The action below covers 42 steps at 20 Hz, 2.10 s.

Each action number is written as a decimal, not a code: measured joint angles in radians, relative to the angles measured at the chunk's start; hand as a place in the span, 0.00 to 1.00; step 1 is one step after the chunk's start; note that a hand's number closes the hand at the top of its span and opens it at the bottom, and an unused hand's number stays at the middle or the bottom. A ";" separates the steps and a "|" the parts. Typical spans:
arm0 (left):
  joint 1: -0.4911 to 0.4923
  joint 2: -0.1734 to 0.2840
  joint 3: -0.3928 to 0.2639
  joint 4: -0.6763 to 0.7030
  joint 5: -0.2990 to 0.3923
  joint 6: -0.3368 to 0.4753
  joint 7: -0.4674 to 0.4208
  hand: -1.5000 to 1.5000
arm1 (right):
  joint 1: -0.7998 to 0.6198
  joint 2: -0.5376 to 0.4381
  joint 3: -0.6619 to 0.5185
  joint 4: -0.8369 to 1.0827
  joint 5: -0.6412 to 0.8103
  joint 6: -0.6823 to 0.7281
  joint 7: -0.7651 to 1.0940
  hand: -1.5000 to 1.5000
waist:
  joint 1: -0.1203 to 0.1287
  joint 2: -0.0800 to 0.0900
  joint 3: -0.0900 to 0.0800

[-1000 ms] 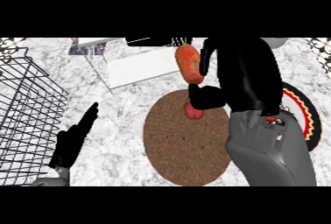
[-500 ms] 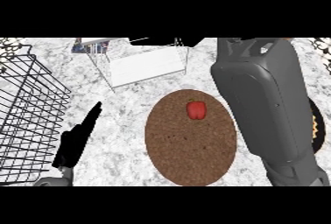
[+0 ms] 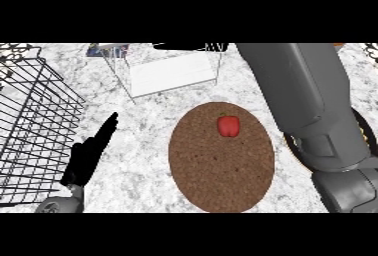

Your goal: Pick the squash from the placemat and place it in the tiered shelf

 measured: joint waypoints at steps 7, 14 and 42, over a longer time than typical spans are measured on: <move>-0.007 -0.009 -0.014 0.001 -0.015 0.000 -0.013 0.50 | -0.104 -0.006 -0.037 0.278 0.009 -0.095 -0.111 1.00 | 0.020 0.002 -0.001; -0.020 -0.010 -0.018 0.020 -0.014 -0.014 -0.016 0.50 | -0.158 -0.020 -0.096 0.404 -0.005 -0.145 -0.149 1.00 | 0.031 -0.005 0.005; 0.026 -0.009 0.006 -0.012 -0.009 0.000 -0.011 0.50 | -0.021 -0.089 -0.607 0.347 -0.491 -0.656 -0.478 0.00 | -0.020 -0.010 0.002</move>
